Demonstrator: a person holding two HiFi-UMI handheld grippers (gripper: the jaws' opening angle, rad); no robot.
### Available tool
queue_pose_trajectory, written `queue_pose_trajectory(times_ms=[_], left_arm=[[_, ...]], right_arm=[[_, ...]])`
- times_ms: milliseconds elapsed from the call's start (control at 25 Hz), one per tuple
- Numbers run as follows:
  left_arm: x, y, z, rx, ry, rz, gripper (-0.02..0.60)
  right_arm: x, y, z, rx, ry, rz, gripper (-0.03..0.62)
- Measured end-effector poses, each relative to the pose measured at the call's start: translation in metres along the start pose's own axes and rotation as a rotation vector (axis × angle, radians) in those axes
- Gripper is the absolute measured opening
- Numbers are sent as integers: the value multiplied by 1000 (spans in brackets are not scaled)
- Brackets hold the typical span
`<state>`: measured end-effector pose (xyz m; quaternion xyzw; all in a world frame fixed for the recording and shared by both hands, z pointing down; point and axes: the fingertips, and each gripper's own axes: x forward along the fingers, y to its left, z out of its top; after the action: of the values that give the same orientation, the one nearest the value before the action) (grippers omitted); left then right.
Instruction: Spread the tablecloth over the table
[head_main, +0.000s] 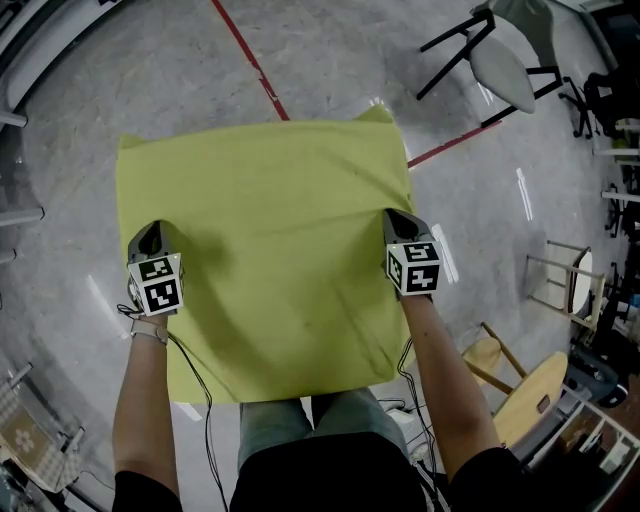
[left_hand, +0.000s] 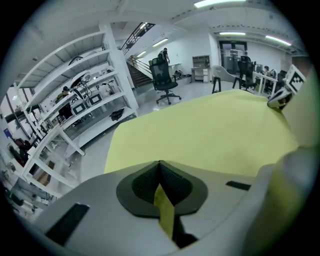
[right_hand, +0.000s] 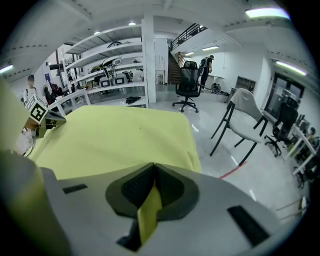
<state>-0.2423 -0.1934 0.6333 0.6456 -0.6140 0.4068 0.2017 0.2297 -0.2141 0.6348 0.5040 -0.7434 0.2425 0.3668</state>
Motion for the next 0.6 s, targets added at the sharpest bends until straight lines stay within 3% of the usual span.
queue_pose_trajectory(times_ms=[120,600], left_arm=[[9,6,10,-43,-23,-6,8],[44,26,56,-38,-88,17,8]], right_arm=[[5,-3,9,3,-10,-10,21],[31,-14,47,-13,-17,-41,18]])
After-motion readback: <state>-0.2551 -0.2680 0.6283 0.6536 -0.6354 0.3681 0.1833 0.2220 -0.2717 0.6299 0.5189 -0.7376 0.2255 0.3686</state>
